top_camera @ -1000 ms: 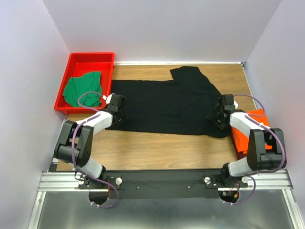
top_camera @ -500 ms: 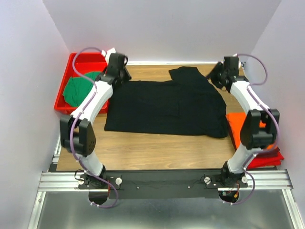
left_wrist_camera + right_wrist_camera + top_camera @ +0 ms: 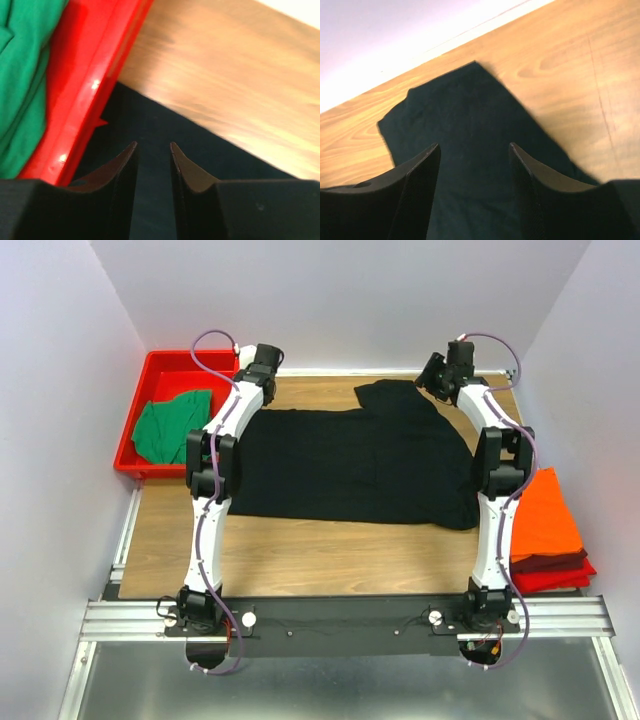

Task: Fold and stack the t-shirts
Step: Fold the tshirt

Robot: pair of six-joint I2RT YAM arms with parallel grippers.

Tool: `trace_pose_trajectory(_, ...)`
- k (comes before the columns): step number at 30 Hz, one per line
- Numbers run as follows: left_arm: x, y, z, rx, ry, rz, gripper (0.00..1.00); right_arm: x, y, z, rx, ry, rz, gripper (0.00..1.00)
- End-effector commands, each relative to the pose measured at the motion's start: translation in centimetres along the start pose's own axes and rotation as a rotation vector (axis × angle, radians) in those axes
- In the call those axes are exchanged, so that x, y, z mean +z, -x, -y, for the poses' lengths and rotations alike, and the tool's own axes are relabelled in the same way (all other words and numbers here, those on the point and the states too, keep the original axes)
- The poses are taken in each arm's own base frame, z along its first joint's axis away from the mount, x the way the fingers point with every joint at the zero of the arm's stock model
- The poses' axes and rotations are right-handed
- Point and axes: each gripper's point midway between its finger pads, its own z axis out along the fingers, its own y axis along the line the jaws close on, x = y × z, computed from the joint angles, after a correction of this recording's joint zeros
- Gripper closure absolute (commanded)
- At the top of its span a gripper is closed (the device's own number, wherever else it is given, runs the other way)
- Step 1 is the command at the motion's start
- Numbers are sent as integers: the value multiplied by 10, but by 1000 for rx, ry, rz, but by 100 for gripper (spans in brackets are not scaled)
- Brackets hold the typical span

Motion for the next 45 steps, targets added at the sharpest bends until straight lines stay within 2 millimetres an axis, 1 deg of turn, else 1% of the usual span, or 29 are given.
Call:
trace_pose_trajectory(1, -2, 17, -17, 29, 63, 40, 61, 18, 11, 7, -115, -7, 37, 36)
trace_pose_trajectory(2, -1, 16, -15, 29, 53, 42, 61, 21, 17, 6, -132, -10, 54, 35)
trace_pose_trajectory(3, 1, 12, -15, 35, 49, 34, 61, 25, 17, 11, -143, -25, 58, 34)
trace_pose_trajectory(4, 2, 10, -13, 37, 41, 29, 61, 34, 7, 18, -150, -39, 40, 32)
trace_pose_trajectory(6, 5, 7, -14, 43, 39, 24, 61, 40, 7, 19, -154, -40, 44, 32)
trace_pose_trajectory(7, 6, 5, -13, 48, 34, 21, 61, 44, 1, 22, -155, -47, 34, 32)
trace_pose_trajectory(8, 7, 4, -12, 50, 30, 18, 61, 44, 0, 24, -154, -57, 30, 32)
trace_pose_trajectory(9, 8, 3, -12, 51, 29, 17, 61, 45, -12, 33, -151, -78, 3, 32)
trace_pose_trajectory(10, 9, 3, -12, 48, 26, 14, 61, 42, -11, 38, -153, -119, 16, 33)
trace_pose_trajectory(11, 9, 3, -11, 47, 20, 13, 61, 42, -15, 43, -153, -136, 9, 34)
trace_pose_trajectory(13, 10, 1, -8, 45, 3, 4, 61, 43, -27, 53, -163, -167, -14, 38)
trace_pose_trajectory(14, 10, 2, -7, 42, -1, 5, 61, 43, -30, 55, -168, -173, -20, 40)
trace_pose_trajectory(15, 10, 2, -5, 37, -9, 4, 61, 44, -34, 59, -170, -187, -25, 40)
trace_pose_trajectory(23, 13, -1, -1, 39, -27, -9, 61, 42, -42, 70, -201, -239, -35, 42)
trace_pose_trajectory(27, 13, -1, 1, 38, -36, -12, 61, 41, -45, 75, -209, -254, -41, 47)
trace_pose_trajectory(31, 12, 1, 2, 36, -43, -9, 61, 40, -49, 74, -211, -245, -55, 54)
trace_pose_trajectory(32, 12, 0, 2, 36, -43, -9, 61, 39, -49, 74, -210, -242, -56, 60)
trace_pose_trajectory(34, 12, 0, 3, 36, -48, -12, 61, 38, -51, 73, -210, -240, -63, 69)
trace_pose_trajectory(35, 11, 1, 3, 34, -49, -9, 61, 37, -50, 73, -210, -241, -61, 73)
trace_pose_trajectory(36, 11, 1, 3, 33, -50, -8, 61, 34, -48, 75, -211, -254, -55, 80)
trace_pose_trajectory(37, 11, 1, 3, 33, -50, -8, 61, 33, -45, 75, -212, -262, -48, 83)
trace_pose_trajectory(38, 10, 3, 3, 29, -54, -1, 61, 32, -44, 76, -217, -268, -44, 90)
trace_pose_trajectory(39, 10, 1, 2, 33, -52, -4, 61, 29, -40, 78, -221, -285, -33, 92)
trace_pose_trajectory(40, 8, 4, 3, 27, -55, 3, 61, 28, -37, 78, -227, -292, -27, 95)
trace_pose_trajectory(45, 9, 4, 5, 19, -64, 3, 61, 21, -28, 86, -245, -335, -5, 100)
